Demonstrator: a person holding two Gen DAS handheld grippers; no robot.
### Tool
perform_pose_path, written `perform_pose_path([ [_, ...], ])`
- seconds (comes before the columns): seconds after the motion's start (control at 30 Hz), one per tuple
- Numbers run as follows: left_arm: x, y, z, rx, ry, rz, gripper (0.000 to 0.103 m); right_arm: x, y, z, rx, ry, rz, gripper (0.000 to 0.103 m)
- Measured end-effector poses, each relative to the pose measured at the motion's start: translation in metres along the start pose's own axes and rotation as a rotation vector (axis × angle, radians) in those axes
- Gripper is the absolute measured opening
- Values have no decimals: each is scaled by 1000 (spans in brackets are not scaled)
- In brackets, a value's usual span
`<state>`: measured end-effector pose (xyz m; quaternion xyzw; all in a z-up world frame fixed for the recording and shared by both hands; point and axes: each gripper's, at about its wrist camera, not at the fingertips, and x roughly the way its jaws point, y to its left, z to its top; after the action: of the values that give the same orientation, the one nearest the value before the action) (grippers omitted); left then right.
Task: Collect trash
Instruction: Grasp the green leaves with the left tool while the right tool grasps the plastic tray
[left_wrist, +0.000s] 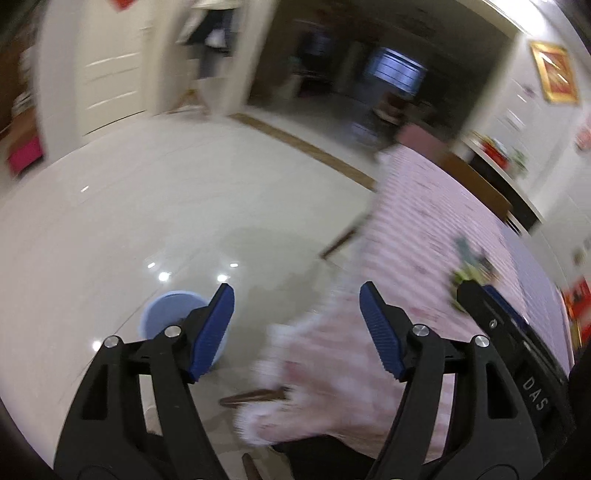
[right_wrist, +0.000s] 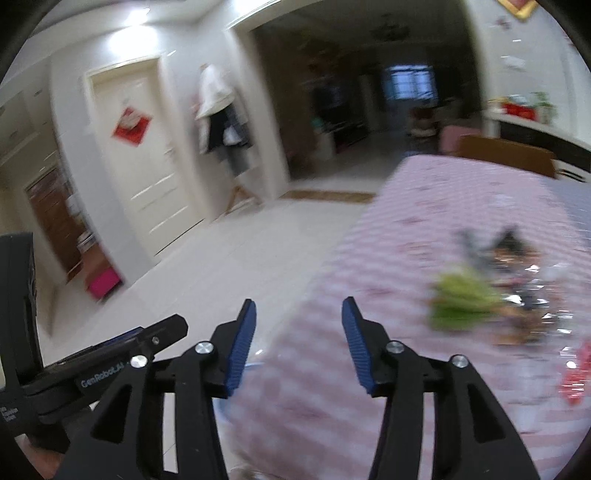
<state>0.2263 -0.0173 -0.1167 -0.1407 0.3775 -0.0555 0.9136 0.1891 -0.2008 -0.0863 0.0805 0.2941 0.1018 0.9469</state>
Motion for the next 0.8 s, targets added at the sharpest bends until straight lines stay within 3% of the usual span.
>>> perform_pose_path([
  [0.2,19,-94,-18,143,84,-139,73,-60,-102,-16,84,-52,-176,71],
  [0.33,31,-141,-27,220,117,-158,73,-75,-155,-37,118,-1,-247,84],
  [0.47,40,-156,-31,246,134,-154,73,-64,-183,-42,34,111,-283,92],
  [0.63,47,-172,-39,254,153,-132,74,-41,-187,-29,-57,135,-331,96],
  [0.8,61,-179,-38,249,174,-127,74,-15,-209,-22,-43,213,-309,96],
])
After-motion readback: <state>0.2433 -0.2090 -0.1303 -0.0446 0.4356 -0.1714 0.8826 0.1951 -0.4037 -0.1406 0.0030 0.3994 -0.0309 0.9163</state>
